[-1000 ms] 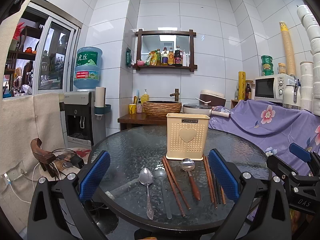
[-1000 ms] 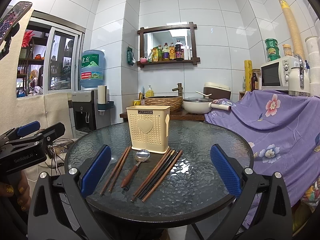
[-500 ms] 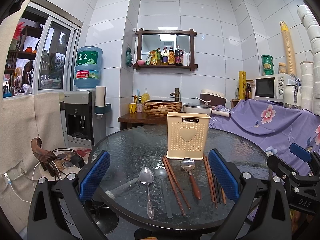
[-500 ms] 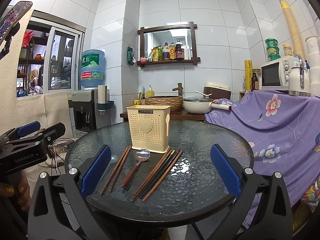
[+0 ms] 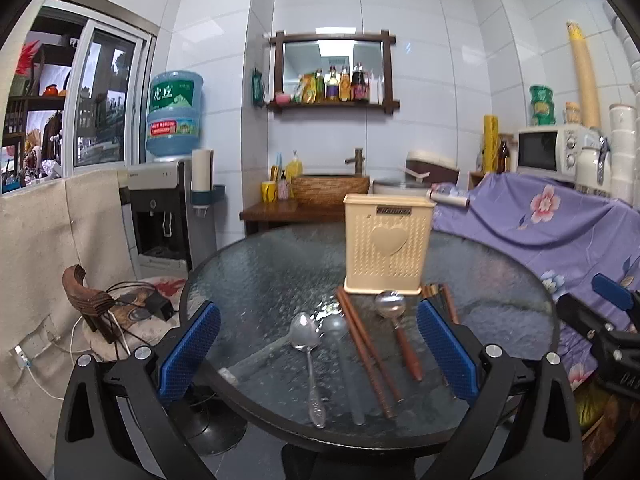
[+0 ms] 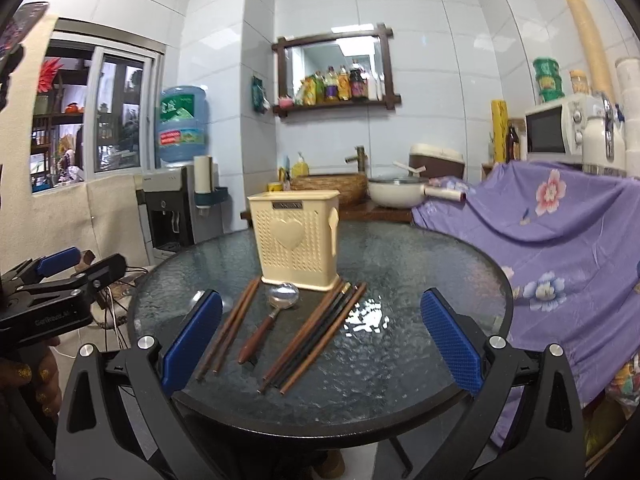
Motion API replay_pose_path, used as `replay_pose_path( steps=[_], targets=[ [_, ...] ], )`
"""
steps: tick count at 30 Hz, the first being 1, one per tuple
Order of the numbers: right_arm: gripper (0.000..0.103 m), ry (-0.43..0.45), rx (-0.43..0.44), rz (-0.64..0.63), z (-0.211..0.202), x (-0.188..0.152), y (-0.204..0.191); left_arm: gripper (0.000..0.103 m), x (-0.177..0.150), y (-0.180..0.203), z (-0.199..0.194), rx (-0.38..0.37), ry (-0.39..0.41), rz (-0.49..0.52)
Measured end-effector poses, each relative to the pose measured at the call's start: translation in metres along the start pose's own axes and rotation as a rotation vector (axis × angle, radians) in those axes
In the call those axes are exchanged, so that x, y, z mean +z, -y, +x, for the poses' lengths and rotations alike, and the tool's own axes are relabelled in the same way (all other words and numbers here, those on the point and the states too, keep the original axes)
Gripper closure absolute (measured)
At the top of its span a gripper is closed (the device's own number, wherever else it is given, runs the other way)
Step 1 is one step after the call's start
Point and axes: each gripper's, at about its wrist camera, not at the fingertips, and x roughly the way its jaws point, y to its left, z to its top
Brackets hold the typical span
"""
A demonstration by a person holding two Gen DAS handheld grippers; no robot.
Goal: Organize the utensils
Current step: 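Grasp the silver spoon with left tool while right tool grasps a wooden chopstick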
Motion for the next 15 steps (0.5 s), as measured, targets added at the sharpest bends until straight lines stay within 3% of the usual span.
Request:
replay_pose_path(
  steps=[3, 7, 9, 15],
  targets=[
    [0.005, -0.085, -0.039, 0.033, 0.022, -0.001, 0.014, 0.006, -0.001, -0.008, 0.021, 0.014, -0.088, 0.012],
    [0.005, -0.26, -0.076, 0.056, 0.067, -0.007, 0.035, 0.006, -0.012, -0.022, 0.062, 0.011, -0.264, 0.008],
    [0.006, -0.33, -0.072, 0.09, 0.09, -0.008, 0.045, 0.006, -0.015, -0.026, 0.075, 0.021, -0.302, 0.013],
    [0.028, -0.504, -0.036, 0.134, 0.162, -0.004, 0.052, 0.01, -0.015, -0.031, 0.098, 0.03, -0.356, 0.05]
  ],
)
